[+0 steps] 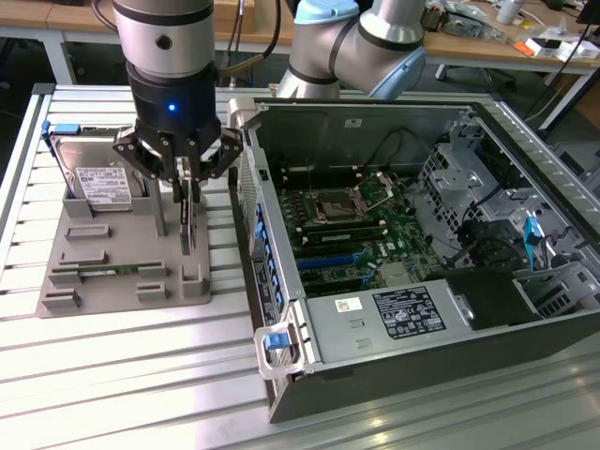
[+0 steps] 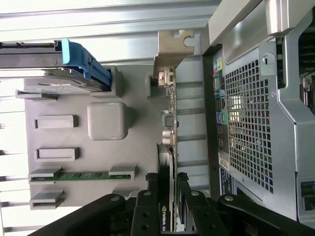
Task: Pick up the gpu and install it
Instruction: 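Pick up the gpu and move the gpu toward the slot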
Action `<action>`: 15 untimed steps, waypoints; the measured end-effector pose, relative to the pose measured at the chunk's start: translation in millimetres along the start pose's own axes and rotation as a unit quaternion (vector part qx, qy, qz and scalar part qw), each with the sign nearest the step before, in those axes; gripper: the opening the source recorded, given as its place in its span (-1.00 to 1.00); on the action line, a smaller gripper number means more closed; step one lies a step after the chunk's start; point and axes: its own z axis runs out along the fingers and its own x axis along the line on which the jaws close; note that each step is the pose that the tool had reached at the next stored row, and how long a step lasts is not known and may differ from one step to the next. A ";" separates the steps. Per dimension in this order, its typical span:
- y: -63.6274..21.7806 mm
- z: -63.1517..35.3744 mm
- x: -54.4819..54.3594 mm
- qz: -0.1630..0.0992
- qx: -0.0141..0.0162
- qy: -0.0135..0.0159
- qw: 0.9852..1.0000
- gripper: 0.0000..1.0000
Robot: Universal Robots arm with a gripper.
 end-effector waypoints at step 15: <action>0.7 -10.2 -0.2 0.000 0.000 0.000 1.000 -0.48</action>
